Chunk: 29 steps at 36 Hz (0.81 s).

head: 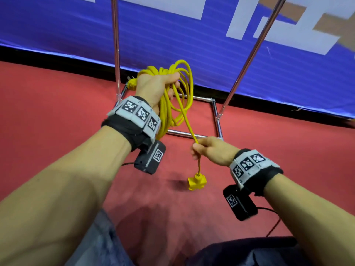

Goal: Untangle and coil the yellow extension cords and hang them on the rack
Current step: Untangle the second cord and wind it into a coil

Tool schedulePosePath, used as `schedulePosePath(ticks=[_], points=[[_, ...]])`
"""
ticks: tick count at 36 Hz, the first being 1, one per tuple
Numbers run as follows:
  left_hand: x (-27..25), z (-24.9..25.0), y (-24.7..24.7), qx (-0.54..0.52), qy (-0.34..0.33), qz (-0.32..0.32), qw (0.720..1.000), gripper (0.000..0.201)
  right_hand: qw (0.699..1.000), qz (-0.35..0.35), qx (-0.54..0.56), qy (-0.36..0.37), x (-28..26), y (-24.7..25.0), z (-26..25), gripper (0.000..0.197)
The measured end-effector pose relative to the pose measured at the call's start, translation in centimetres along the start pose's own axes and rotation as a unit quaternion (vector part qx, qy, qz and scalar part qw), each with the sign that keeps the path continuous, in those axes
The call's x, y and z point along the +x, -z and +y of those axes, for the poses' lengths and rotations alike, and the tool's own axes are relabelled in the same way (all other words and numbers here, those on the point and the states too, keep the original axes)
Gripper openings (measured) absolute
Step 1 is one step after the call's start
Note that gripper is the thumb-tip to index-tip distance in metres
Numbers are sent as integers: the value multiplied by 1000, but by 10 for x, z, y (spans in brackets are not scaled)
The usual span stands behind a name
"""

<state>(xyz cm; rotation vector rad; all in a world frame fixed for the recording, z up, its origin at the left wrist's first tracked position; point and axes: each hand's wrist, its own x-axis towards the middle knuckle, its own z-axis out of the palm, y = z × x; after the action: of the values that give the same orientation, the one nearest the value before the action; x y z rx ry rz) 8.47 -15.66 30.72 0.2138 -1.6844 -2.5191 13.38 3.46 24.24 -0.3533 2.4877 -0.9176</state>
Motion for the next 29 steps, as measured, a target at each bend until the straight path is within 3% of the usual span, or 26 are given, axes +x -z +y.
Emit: schedulePosePath(ticks=[5,11,16,19,22,25,29], points=[[-11,2,0,55,-36,-23,998,20,995,68,18,76,6,3,-17,29],[-23,-16,-2,148,-34,-48,987,33,978,100,126,132,10,7,-56,32],[-24,-15,-7,123,12,-46,991,26,968,58,221,108,4,6,-61,26],[-19,-10,-7,118,-10,-37,992,28,981,29,175,74,-1,-2,-47,10],[-12,-4,-4,76,-16,-25,997,28,992,34,75,93,-3,-11,-34,17],[-8,-4,-2,51,-30,-21,998,30,983,59,140,104,-3,-12,-42,27],[-9,-7,-1,56,-35,-32,997,26,975,68,180,109,2,-11,-53,12]])
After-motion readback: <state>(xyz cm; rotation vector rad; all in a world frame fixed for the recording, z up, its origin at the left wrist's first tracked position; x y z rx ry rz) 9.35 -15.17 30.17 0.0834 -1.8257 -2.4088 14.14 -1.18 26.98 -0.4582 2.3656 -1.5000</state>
